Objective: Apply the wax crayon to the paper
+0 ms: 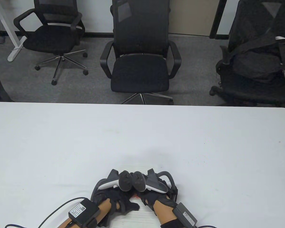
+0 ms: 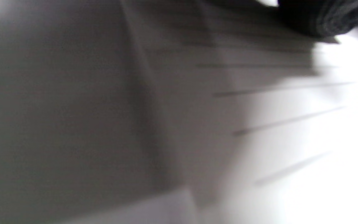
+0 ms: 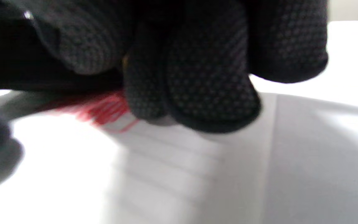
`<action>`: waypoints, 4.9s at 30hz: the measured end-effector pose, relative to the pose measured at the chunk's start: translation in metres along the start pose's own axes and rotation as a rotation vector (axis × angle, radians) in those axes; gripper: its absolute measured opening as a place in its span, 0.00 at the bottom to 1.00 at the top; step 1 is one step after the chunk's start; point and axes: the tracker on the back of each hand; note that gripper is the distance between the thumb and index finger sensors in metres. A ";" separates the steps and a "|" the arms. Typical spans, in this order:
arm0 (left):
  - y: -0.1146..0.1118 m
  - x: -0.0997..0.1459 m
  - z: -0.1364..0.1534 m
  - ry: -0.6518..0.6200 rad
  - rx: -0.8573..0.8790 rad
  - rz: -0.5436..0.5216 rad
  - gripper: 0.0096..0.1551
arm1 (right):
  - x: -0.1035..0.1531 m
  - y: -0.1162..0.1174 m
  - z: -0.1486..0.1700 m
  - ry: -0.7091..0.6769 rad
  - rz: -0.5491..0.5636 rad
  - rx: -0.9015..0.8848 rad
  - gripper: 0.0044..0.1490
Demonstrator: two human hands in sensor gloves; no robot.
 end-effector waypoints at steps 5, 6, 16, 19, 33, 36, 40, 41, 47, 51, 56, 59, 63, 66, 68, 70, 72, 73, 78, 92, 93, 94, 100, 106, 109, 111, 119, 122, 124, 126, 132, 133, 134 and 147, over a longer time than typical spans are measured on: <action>0.000 0.000 0.000 0.000 0.000 0.001 0.64 | 0.001 0.000 0.001 0.024 0.018 -0.034 0.26; 0.000 0.000 0.000 0.000 -0.001 0.001 0.64 | 0.002 0.000 0.002 0.045 0.077 -0.010 0.26; 0.000 0.000 0.000 0.000 -0.002 0.001 0.64 | 0.002 -0.002 0.004 0.060 0.071 0.015 0.27; 0.000 0.000 0.000 0.000 -0.003 0.001 0.64 | 0.001 -0.002 0.004 0.067 0.043 0.011 0.27; 0.000 0.000 0.000 0.000 -0.003 0.003 0.64 | -0.001 -0.002 0.003 0.056 -0.072 -0.005 0.27; 0.000 0.000 0.000 0.000 -0.003 0.003 0.64 | -0.001 -0.001 0.003 0.046 -0.070 -0.021 0.27; 0.000 0.000 0.000 0.000 -0.004 0.002 0.64 | 0.001 -0.001 0.001 0.053 0.051 0.043 0.27; 0.000 0.000 0.000 0.000 -0.004 0.002 0.64 | 0.001 -0.001 0.000 0.056 0.025 0.035 0.27; 0.000 0.000 0.000 0.000 -0.004 0.002 0.64 | 0.000 -0.001 -0.001 0.035 -0.080 0.007 0.26; 0.000 0.000 0.000 0.000 -0.004 0.003 0.64 | 0.000 -0.002 -0.001 0.050 0.018 0.063 0.26; 0.000 0.000 0.000 0.001 -0.005 0.003 0.64 | -0.001 -0.001 0.000 0.044 -0.121 -0.006 0.26; 0.000 0.000 0.000 0.001 -0.005 0.003 0.64 | 0.001 -0.001 0.000 0.081 0.052 0.039 0.26; 0.000 0.000 0.000 0.001 -0.005 0.003 0.64 | -0.001 -0.002 0.000 0.046 -0.038 0.037 0.26; 0.000 0.000 0.000 0.000 -0.005 0.003 0.64 | -0.001 -0.001 -0.001 0.052 -0.108 0.004 0.26; 0.000 0.000 0.000 0.000 -0.004 0.003 0.64 | 0.000 -0.002 -0.001 0.072 -0.033 0.025 0.26; 0.000 0.000 0.000 0.000 -0.004 0.003 0.64 | 0.000 -0.002 -0.001 0.090 0.077 0.068 0.26; 0.000 0.000 0.001 0.001 -0.004 0.003 0.64 | 0.001 -0.001 0.000 0.073 0.118 0.076 0.25; 0.000 0.000 0.001 0.001 -0.004 0.003 0.64 | 0.001 -0.001 0.000 0.071 0.107 0.069 0.26; 0.000 0.000 0.001 0.001 -0.004 0.003 0.64 | -0.001 -0.002 0.005 0.047 -0.059 -0.023 0.26; 0.000 0.000 0.000 0.003 -0.005 0.006 0.64 | -0.001 0.000 0.012 0.045 0.042 -0.083 0.26; 0.000 0.000 0.001 0.002 -0.005 0.006 0.64 | -0.001 0.000 0.013 0.054 0.069 -0.069 0.26; 0.000 0.000 0.000 0.003 -0.005 0.006 0.64 | 0.001 0.000 0.012 0.082 0.138 -0.049 0.26; 0.000 0.000 0.000 0.004 -0.006 0.007 0.64 | 0.002 0.001 0.013 0.067 0.214 0.011 0.27; 0.000 0.000 0.000 0.004 -0.005 0.008 0.64 | 0.001 0.001 0.015 0.075 0.165 -0.059 0.26; 0.000 0.000 0.000 0.005 -0.005 0.009 0.64 | 0.002 0.003 0.012 0.093 0.264 0.000 0.26; 0.000 0.000 0.000 0.005 -0.006 0.008 0.64 | 0.001 0.001 0.011 0.070 0.200 -0.003 0.27; 0.000 0.000 0.000 0.005 -0.005 0.009 0.64 | 0.002 0.002 0.011 0.100 0.226 0.001 0.27; 0.000 0.000 0.000 0.006 -0.005 0.009 0.63 | 0.003 0.001 0.011 0.102 0.236 0.016 0.27; 0.000 0.000 0.000 0.006 -0.006 0.008 0.64 | 0.002 -0.001 0.010 0.073 0.158 0.017 0.26; 0.000 0.000 0.000 0.005 -0.005 0.009 0.64 | 0.002 -0.002 0.009 0.061 0.041 -0.019 0.26; 0.000 0.000 0.000 0.005 -0.004 0.009 0.63 | 0.002 -0.001 0.003 0.106 0.218 0.092 0.26; 0.000 0.000 0.000 0.005 -0.005 0.009 0.64 | 0.002 -0.001 0.003 0.107 0.207 0.093 0.27; 0.000 0.000 0.000 0.005 -0.005 0.009 0.63 | 0.002 -0.001 0.002 0.103 0.194 0.098 0.27; 0.000 0.000 0.000 0.006 -0.006 0.010 0.64 | 0.000 -0.004 0.002 0.079 0.069 0.062 0.26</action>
Point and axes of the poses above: the tracker on the back of each hand, its own z axis roughly to the little-finger side, its own x axis roughly from the fingertips to the wrist, y = z × x, and after that the axes turned 11 degrees about -z, right-handed
